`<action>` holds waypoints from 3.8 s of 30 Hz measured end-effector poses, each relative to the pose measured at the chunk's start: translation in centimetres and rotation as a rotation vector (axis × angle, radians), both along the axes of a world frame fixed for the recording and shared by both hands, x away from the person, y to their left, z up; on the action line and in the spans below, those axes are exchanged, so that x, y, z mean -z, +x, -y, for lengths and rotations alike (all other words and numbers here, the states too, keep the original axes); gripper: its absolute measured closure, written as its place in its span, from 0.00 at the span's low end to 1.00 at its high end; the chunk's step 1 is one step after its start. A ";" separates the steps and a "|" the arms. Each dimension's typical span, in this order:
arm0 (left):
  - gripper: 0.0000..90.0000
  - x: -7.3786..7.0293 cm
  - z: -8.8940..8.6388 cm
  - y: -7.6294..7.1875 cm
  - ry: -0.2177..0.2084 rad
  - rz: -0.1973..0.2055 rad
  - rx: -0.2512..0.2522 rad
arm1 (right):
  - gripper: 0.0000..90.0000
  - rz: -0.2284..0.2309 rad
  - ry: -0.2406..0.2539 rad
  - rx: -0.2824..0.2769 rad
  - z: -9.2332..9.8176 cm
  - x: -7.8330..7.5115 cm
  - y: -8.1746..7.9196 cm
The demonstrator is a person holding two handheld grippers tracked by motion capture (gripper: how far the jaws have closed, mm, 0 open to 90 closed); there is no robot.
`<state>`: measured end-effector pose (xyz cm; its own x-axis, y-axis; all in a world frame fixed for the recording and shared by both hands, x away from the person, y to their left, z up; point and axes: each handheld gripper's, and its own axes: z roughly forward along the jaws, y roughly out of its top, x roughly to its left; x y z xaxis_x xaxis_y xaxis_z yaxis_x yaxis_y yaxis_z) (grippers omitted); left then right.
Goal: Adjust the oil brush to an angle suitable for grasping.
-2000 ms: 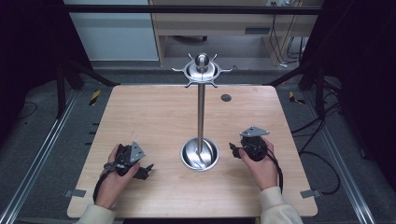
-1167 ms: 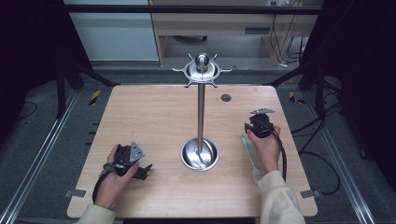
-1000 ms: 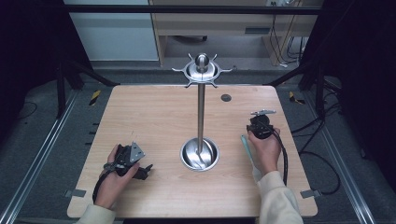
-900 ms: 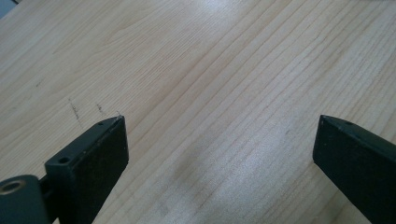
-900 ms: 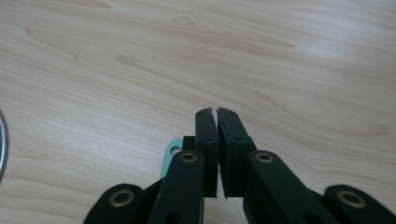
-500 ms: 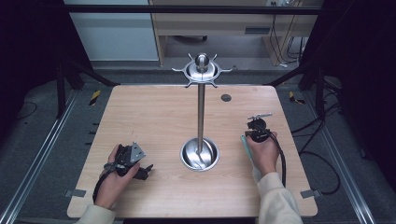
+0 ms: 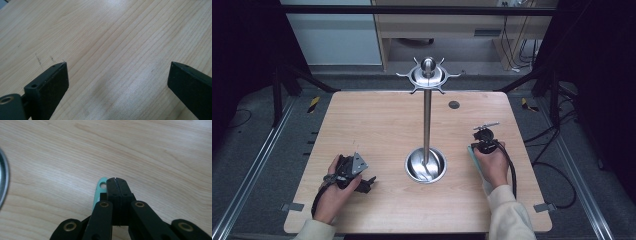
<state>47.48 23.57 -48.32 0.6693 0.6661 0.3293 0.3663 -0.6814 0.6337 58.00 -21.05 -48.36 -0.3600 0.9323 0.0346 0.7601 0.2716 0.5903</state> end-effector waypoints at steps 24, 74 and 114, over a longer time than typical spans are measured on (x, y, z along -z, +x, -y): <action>0.03 -0.1 0.0 0.0 0.001 -0.003 0.000 | 0.72 -0.153 -0.125 -0.151 -0.6 -3.9 -5.9; 0.03 0.1 0.1 0.0 0.009 -0.011 0.006 | 0.87 -0.309 -0.160 -0.169 -0.7 -2.0 -6.4; 0.03 0.3 0.3 -0.1 0.015 -0.029 0.004 | 0.91 -0.402 -0.188 -0.146 -1.3 -1.8 -5.2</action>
